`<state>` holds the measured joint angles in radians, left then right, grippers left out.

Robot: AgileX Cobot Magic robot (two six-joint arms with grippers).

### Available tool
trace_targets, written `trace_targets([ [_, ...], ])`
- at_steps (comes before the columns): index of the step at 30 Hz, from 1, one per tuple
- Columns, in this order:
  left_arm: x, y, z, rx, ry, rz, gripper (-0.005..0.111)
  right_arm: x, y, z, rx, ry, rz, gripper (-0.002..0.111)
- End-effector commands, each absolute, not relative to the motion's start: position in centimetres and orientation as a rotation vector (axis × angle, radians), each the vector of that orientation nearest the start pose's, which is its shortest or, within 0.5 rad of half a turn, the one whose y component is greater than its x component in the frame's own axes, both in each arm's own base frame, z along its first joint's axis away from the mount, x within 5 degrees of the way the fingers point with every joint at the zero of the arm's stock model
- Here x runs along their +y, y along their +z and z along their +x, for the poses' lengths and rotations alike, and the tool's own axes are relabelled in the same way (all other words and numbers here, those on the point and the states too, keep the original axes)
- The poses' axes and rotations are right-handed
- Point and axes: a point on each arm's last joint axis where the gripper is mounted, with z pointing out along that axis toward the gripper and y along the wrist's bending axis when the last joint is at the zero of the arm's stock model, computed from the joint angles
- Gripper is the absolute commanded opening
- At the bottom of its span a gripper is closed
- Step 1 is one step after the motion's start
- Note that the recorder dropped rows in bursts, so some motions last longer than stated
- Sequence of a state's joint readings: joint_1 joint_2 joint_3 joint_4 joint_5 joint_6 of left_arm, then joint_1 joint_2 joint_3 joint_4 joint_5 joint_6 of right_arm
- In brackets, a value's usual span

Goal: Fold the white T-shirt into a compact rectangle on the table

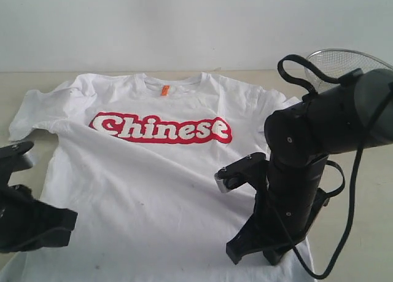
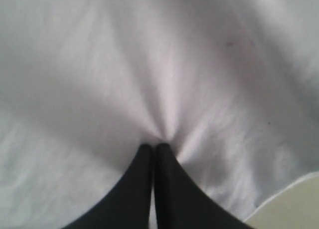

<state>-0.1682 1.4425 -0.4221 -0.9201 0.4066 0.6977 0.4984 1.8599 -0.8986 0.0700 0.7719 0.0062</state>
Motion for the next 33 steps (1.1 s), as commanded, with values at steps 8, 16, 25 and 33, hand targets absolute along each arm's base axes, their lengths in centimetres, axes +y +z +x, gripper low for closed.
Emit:
trace_targets([
  [8, -4.9, 14.1, 15.3, 2.690, -0.473, -0.104, 0.005, 12.4, 9.0, 23.0, 3.316, -0.147, -0.833, 0.000],
  [16, -4.9, 13.1, 13.8, 2.764, -0.502, -0.123, 0.005, 11.1, 7.9, 20.6, 3.396, -0.185, -0.845, 0.000],
  [25, -5.1, 12.4, 12.2, 2.852, -0.569, -0.147, 0.005, 10.4, 7.5, 18.4, 3.506, -0.163, -0.861, 0.000],
  [33, -5.6, 14.0, 12.8, 2.712, -0.638, -0.046, 0.005, 9.9, 8.8, 16.7, 3.572, -0.090, -0.920, 0.000],
])
